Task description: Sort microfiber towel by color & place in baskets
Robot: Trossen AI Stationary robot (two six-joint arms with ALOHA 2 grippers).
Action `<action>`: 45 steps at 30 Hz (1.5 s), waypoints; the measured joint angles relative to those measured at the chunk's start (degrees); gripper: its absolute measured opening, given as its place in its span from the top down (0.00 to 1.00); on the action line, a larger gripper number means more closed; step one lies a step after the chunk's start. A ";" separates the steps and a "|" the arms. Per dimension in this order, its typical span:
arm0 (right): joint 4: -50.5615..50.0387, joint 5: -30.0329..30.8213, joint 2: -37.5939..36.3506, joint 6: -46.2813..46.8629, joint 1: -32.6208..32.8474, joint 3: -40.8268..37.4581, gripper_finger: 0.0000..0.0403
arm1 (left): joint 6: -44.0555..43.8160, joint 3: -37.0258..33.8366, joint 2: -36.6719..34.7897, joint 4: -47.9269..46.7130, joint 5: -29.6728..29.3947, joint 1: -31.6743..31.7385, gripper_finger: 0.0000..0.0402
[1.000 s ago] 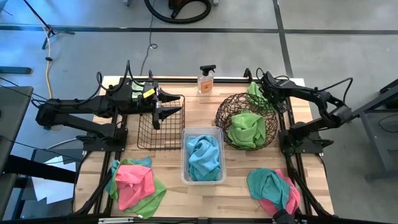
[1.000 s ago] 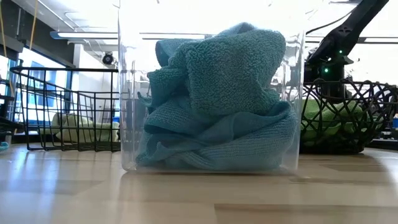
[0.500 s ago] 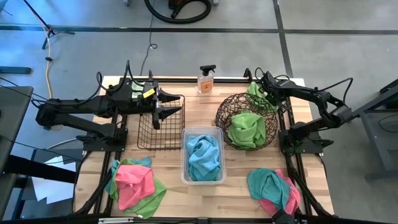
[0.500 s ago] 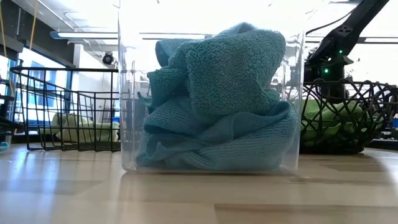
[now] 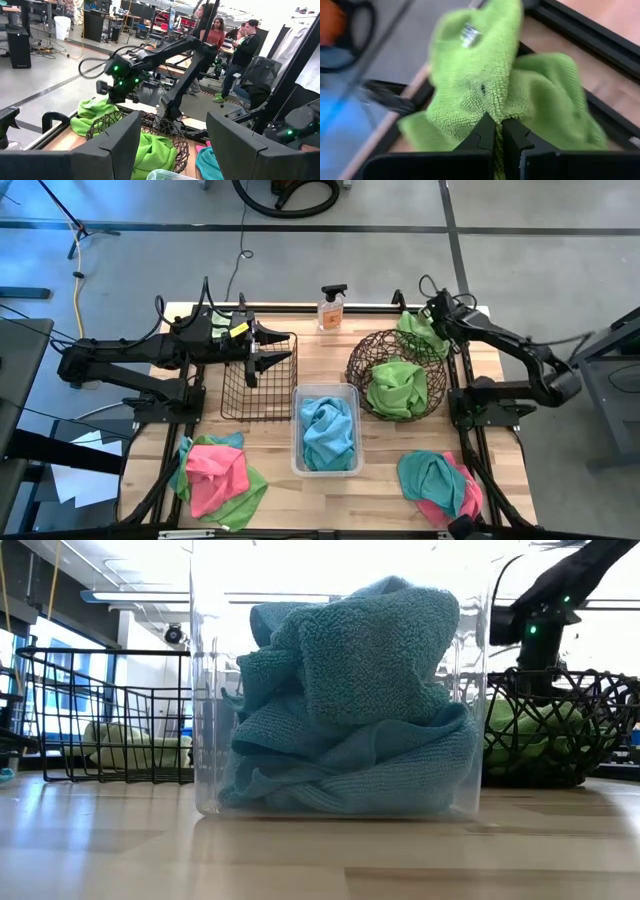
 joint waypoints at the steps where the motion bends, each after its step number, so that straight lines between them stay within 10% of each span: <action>1: 0.90 0.15 -1.17 0.03 0.00 0.00 1.00 | -0.02 0.00 0.00 0.02 0.00 0.00 0.46; 14: 21.79 -2.05 -13.92 -1.20 0.13 0.93 1.00 | 0.02 0.00 0.00 0.01 0.04 -0.01 0.46; 31: 10.24 -9.87 -15.12 -23.69 -0.13 30.20 1.00 | 0.00 0.00 0.02 -0.09 1.75 -0.02 0.46; 39: 7.04 -19.09 -15.08 -32.54 2.90 30.10 1.00 | -2.78 0.00 0.04 -0.31 1.76 -0.02 0.46; 45: 6.88 -38.09 -15.53 -44.17 4.66 30.10 1.00 | -4.44 0.00 0.04 -0.31 1.75 -0.02 0.46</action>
